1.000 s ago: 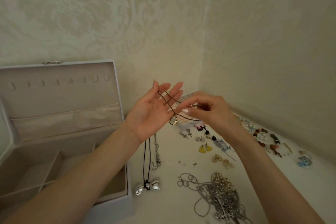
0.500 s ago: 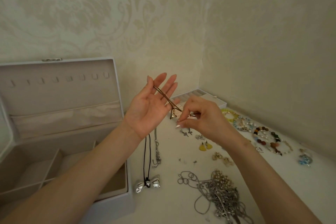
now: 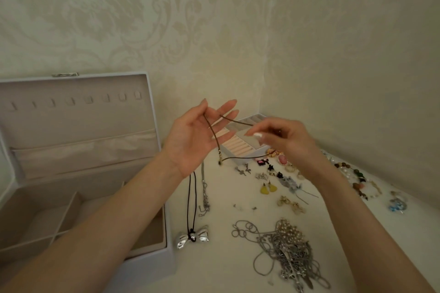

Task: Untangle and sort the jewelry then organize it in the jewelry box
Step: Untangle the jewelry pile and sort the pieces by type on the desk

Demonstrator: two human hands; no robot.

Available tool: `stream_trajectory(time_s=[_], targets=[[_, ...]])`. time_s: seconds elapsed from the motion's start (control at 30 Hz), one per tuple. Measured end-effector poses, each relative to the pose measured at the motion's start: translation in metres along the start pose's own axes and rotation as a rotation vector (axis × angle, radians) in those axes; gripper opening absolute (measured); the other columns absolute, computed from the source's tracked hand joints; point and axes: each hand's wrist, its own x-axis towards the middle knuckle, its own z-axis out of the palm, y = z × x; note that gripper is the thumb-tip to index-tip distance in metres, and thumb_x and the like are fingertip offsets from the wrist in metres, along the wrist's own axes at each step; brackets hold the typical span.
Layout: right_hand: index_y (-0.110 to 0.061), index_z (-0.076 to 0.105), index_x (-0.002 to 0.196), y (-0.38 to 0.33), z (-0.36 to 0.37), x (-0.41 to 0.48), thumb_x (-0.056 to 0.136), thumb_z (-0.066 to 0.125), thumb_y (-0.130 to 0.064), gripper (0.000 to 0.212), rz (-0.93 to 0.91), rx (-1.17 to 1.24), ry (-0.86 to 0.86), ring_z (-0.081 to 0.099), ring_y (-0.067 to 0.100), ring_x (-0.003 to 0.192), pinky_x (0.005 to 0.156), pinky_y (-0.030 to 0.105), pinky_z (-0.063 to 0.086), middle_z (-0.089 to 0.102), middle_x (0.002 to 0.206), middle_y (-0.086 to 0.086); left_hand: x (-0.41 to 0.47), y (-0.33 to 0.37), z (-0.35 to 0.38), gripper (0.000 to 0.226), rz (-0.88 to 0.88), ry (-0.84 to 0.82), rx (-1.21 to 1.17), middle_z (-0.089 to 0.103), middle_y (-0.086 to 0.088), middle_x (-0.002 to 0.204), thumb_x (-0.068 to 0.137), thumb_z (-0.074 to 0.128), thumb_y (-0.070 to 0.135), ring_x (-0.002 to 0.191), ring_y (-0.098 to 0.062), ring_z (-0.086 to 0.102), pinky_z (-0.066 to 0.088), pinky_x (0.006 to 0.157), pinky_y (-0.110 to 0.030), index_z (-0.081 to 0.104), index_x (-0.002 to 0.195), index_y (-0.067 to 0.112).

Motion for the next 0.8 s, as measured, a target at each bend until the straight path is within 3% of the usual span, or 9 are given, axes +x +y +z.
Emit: stream_trajectory(time_s=[0.2,0.3,0.43,0.53,0.6,0.7,0.77,0.8], targets=[[-0.016,0.069,0.100,0.007,-0.017,0.004,0.092,0.054,0.001,0.023,-0.025,0.246,0.247,0.037,0.011,0.047,0.044,0.017,0.033,0.063,0.065,0.004,0.000,-0.008,0.002,0.041,0.128,0.308,0.600,0.073,0.001,0.099,0.093,0.046,0.018,0.100,-0.012,0.064,0.044,0.091,-0.032,0.045,0.052,0.015],[-0.007,0.069,0.089,0.008,-0.020,0.005,0.088,0.060,0.001,0.013,0.003,0.296,0.343,0.046,0.011,0.045,0.044,0.020,0.041,0.070,0.068,0.006,0.002,-0.008,-0.001,0.038,0.128,0.438,0.611,0.072,0.002,0.075,0.090,0.049,0.012,0.078,-0.012,0.065,0.048,0.078,-0.025,0.045,0.052,0.014],[-0.007,0.066,0.077,0.010,-0.020,0.005,0.082,0.068,-0.003,0.007,0.052,0.257,0.311,0.044,0.008,0.046,0.045,0.018,0.038,0.072,0.073,0.006,0.007,-0.014,-0.009,0.019,0.051,0.535,0.659,0.060,0.004,0.047,0.089,0.050,0.008,0.053,-0.011,0.060,0.052,0.066,-0.025,0.054,0.071,0.010],[-0.011,0.068,0.080,0.009,-0.021,0.004,0.077,0.073,-0.004,0.009,0.085,0.166,0.228,0.051,-0.002,0.053,0.052,0.010,0.040,0.065,0.072,-0.002,0.009,-0.017,-0.015,0.021,0.041,0.565,0.702,0.050,0.001,0.047,0.092,0.051,0.011,0.037,-0.008,0.050,0.052,0.051,-0.023,0.049,0.071,0.011],[-0.013,0.072,0.085,0.010,-0.021,0.004,0.075,0.075,-0.004,0.014,0.103,0.120,0.180,0.059,0.001,0.064,0.062,0.010,0.045,0.067,0.077,0.001,0.010,-0.017,-0.016,0.024,0.021,0.565,0.720,0.047,0.001,0.052,0.094,0.051,0.017,0.035,-0.006,0.046,0.049,0.047,-0.021,0.049,0.070,0.013],[-0.024,0.077,0.077,0.015,-0.018,0.006,0.075,0.077,-0.009,0.015,0.146,0.017,0.176,0.060,0.028,0.072,0.071,0.035,0.053,0.071,0.090,0.014,0.011,-0.016,-0.015,0.032,-0.077,0.541,0.637,0.054,0.002,0.052,0.094,0.049,0.034,0.040,-0.007,0.048,0.046,0.048,-0.022,0.054,0.070,0.013],[-0.028,0.077,0.075,0.018,-0.014,0.007,0.077,0.077,-0.015,0.013,0.163,-0.033,0.179,0.060,0.044,0.077,0.073,0.055,0.052,0.071,0.089,0.013,0.009,-0.015,-0.014,0.043,-0.165,0.459,0.571,0.064,-0.002,0.057,0.092,0.044,0.049,0.049,-0.012,0.057,0.047,0.051,-0.023,0.055,0.072,0.013],[-0.028,0.077,0.076,0.018,-0.013,0.006,0.077,0.076,-0.017,0.011,0.163,-0.034,0.185,0.060,0.047,0.077,0.071,0.058,0.051,0.072,0.085,0.009,0.009,-0.015,-0.015,0.050,-0.203,0.407,0.542,0.068,-0.005,0.063,0.092,0.039,0.056,0.056,-0.016,0.062,0.048,0.056,-0.025,0.056,0.074,0.012]])
